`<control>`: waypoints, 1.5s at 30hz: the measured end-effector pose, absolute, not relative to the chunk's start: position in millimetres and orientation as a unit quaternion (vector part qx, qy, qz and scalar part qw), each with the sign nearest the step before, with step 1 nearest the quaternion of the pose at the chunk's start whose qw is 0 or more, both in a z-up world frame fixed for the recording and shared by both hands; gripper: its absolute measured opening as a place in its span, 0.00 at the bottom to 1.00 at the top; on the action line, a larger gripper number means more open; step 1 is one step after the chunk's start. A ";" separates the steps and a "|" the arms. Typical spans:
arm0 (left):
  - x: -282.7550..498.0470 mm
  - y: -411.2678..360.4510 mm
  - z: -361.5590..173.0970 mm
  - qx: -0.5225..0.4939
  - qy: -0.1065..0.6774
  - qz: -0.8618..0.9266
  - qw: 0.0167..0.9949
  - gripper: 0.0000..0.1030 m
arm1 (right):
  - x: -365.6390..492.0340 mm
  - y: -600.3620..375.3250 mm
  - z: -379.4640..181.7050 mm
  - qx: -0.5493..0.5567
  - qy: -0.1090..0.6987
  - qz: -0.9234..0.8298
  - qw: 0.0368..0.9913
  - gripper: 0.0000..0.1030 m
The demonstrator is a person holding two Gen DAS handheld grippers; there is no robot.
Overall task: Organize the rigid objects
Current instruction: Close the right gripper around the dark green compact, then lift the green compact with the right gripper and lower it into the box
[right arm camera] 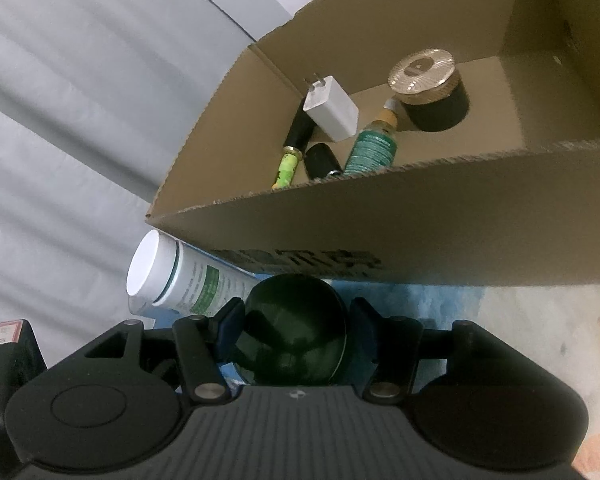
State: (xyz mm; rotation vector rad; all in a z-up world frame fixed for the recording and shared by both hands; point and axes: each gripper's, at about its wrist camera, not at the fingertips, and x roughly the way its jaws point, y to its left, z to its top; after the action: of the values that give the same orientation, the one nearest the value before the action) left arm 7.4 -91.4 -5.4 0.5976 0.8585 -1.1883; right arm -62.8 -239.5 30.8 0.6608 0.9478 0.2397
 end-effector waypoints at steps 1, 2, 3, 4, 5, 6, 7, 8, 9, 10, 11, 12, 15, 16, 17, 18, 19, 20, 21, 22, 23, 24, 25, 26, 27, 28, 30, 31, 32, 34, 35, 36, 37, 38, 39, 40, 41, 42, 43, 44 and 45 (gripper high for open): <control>3.2 -89.8 -5.0 0.272 0.384 -0.537 0.700 0.78 | -65.3 -240.7 30.9 0.313 0.447 0.112 0.830 0.60; -0.3 -88.2 -4.4 0.273 0.383 -0.540 0.698 0.78 | -68.4 -242.3 30.7 0.314 0.447 0.110 0.830 0.60; -4.4 -87.6 -4.1 0.275 0.382 -0.542 0.696 0.78 | -71.8 -244.3 30.4 0.317 0.447 0.109 0.829 0.60; -8.8 -85.7 -3.4 0.276 0.382 -0.546 0.693 0.78 | -74.9 -246.5 30.3 0.319 0.447 0.107 0.829 0.60; -12.1 -84.0 -2.8 0.276 0.383 -0.549 0.690 0.78 | -78.9 -248.5 30.4 0.321 0.448 0.105 0.828 0.60; -15.2 -81.9 -2.0 0.274 0.384 -0.553 0.686 0.78 | -82.9 -250.7 30.7 0.321 0.448 0.103 0.828 0.60; -18.9 -79.5 -1.2 0.273 0.385 -0.559 0.681 0.78 | -86.7 -252.6 31.2 0.322 0.449 0.102 0.828 0.60; -21.9 -77.3 -0.4 0.272 0.386 -0.564 0.677 0.78 | -90.6 -254.4 31.9 0.322 0.449 0.100 0.827 0.60; -24.5 -75.3 0.2 0.271 0.387 -0.567 0.674 0.78 | -94.7 -256.6 32.2 0.324 0.450 0.099 0.826 0.60; -27.8 -72.9 0.9 0.270 0.387 -0.573 0.670 0.78 | -98.3 -259.0 32.5 0.325 0.451 0.098 0.826 0.60; -30.6 -70.9 1.4 0.270 0.387 -0.577 0.667 0.78 | -102.0 -261.0 32.8 0.326 0.452 0.096 0.825 0.60; -32.9 -68.9 2.1 0.269 0.388 -0.581 0.663 0.78 | -105.7 -262.7 33.1 0.328 0.452 0.094 0.824 0.60; -37.9 -63.1 4.1 0.266 0.390 -0.592 0.654 0.78 | -114.1 -267.4 34.6 0.332 0.454 0.090 0.822 0.60; -39.2 -61.4 4.7 0.267 0.388 -0.593 0.652 0.78 | -116.9 -268.9 34.8 0.334 0.455 0.089 0.821 0.60; -40.5 -60.2 5.3 0.270 0.384 -0.592 0.655 0.78 | -118.3 -271.0 35.8 0.336 0.456 0.090 0.820 0.60; -42.1 -59.3 6.1 0.274 0.377 -0.590 0.659 0.78 | -119.0 -272.9 36.0 0.338 0.456 0.090 0.818 0.60; -40.5 -68.0 6.2 0.278 0.372 -0.589 0.661 0.79 | -119.2 -276.0 34.6 0.340 0.456 0.089 0.818 0.60; -24.5 -81.1 5.5 0.270 0.379 -0.575 0.674 0.79 | -119.4 -276.5 34.2 0.342 0.455 0.087 0.818 0.60; -23.7 -83.8 5.5 0.271 0.379 -0.574 0.673 0.79 | -119.0 -277.6 33.8 0.342 0.455 0.087 0.818 0.60; -23.8 -85.2 5.1 0.273 0.380 -0.574 0.672 0.79 | -118.5 -278.5 33.4 0.342 0.454 0.086 0.818 0.60; -23.4 -86.9 4.7 0.274 0.383 -0.573 0.671 0.79 | -117.9 -279.6 32.8 0.344 0.454 0.087 0.817 0.60; -23.1 -86.9 4.5 0.272 0.386 -0.571 0.671 0.79 | -116.3 -280.5 31.9 0.347 0.455 0.088 0.815 0.61; -23.0 -89.5 4.6 0.271 0.388 -0.571 0.671 0.79 | -115.0 -280.6 31.0 0.349 0.457 0.089 0.813 0.62; -23.5 -90.2 4.2 0.271 0.389 -0.570 0.671 0.79 | -114.1 -280.6 30.3 0.350 0.457 0.090 0.813 0.62; -17.9 -95.3 0.9 0.272 0.388 -0.569 0.672 0.79 | -113.0 -279.8 29.9 0.349 0.457 0.091 0.813 0.63; -18.5 -95.9 0.6 0.273 0.388 -0.569 0.672 0.79 | -112.0 -278.8 29.4 0.348 0.458 0.092 0.813 0.63; -19.5 -96.8 0.6 0.275 0.387 -0.566 0.674 0.78 | -110.7 -277.9 28.4 0.348 0.459 0.095 0.812 0.64; -19.8 -96.8 0.9 0.274 0.388 -0.565 0.674 0.78 | -110.9 -277.4 28.5 0.348 0.459 0.096 0.812 0.64; -19.9 -96.5 1.4 0.273 0.389 -0.565 0.675 0.78 | -110.6 -276.8 28.7 0.346 0.458 0.097 0.813 0.64; -20.3 -95.7 2.4 0.272 0.390 -0.563 0.676 0.78 | -111.0 -276.2 29.1 0.345 0.457 0.097 0.814 0.63; -20.7 -95.1 3.0 0.272 0.390 -0.562 0.677 0.78 | -111.3 -276.1 29.0 0.345 0.457 0.098 0.814 0.63; -21.2 -94.6 3.8 0.272 0.391 -0.561 0.677 0.78 | -111.5 -275.6 28.9 0.346 0.457 0.098 0.813 0.63; -21.7 -94.1 4.7 0.273 0.393 -0.560 0.677 0.78 | -111.8 -275.1 29.7 0.345 0.457 0.098 0.814 0.63; -22.2 -93.4 5.9 0.273 0.395 -0.558 0.677 0.78 | -112.1 -274.2 30.4 0.342 0.458 0.098 0.814 0.63; -22.7 -92.4 7.4 0.272 0.397 -0.557 0.677 0.78 | -112.4 -273.1 31.8 0.340 0.460 0.097 0.815 0.63; -23.6 -90.8 10.4 0.271 0.397 -0.556 0.678 0.78 | -113.0 -271.7 33.4 0.338 0.460 0.096 0.816 0.63; -24.4 -89.1 13.8 0.270 0.396 -0.556 0.680 0.78 | -114.0 -270.7 35.9 0.334 0.459 0.096 0.817 0.63; -25.5 -87.2 18.0 0.270 0.394 -0.555 0.681 0.78 | -115.2 -269.7 39.3 0.331 0.458 0.097 0.819 0.63; -26.8 -85.1 23.4 0.270 0.391 -0.555 0.683 0.78 | -116.1 -268.6 43.0 0.329 0.456 0.098 0.821 0.63; -28.0 -82.7 30.2 0.269 0.387 -0.554 0.687 0.78 | -117.3 -268.1 47.5 0.328 0.454 0.099 0.822 0.63; -29.0 -80.6 36.9 0.268 0.382 -0.553 0.690 0.78 | -118.3 -267.1 53.2 0.326 0.450 0.102 0.825 0.63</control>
State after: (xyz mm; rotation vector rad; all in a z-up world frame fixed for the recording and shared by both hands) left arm -29.0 -80.6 36.9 0.5998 0.8545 -1.2362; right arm -118.3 -267.1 53.2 0.6936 0.9574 0.2163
